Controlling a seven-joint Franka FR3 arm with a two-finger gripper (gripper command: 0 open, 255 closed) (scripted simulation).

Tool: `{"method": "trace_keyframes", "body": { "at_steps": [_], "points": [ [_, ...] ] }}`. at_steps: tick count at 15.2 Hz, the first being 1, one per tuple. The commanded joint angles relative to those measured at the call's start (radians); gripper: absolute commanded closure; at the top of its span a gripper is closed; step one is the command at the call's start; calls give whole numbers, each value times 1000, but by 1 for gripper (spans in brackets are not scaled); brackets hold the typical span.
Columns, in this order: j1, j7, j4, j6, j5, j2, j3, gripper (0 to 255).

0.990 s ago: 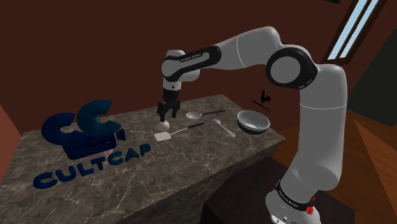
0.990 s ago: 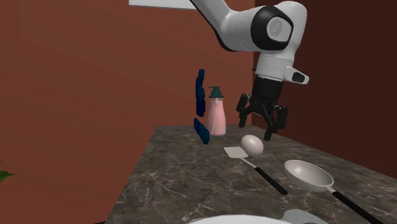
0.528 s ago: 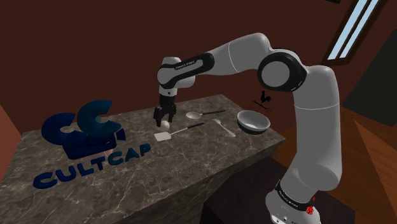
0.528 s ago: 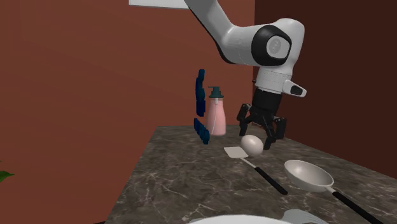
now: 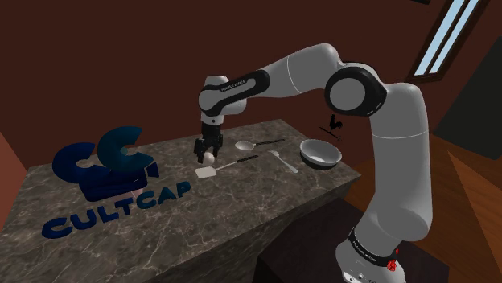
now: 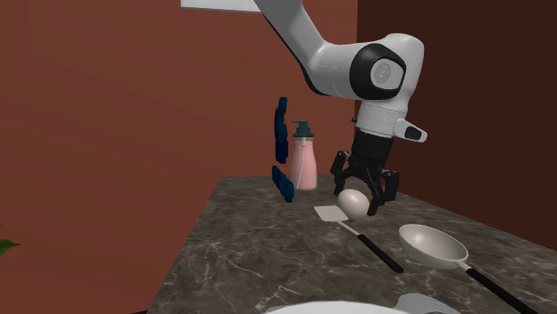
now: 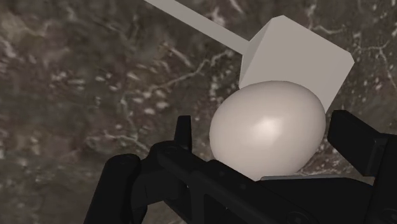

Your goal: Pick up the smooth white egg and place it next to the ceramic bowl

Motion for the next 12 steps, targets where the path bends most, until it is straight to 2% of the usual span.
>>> {"method": "trace_keyframes", "body": {
  "at_steps": [1,2,12],
  "points": [
    [0,0,0,0,0,0,0,0],
    [0,0,0,0,0,0,0,255],
    [0,2,4,-10,-1,-6,0,255]
  ]
}}
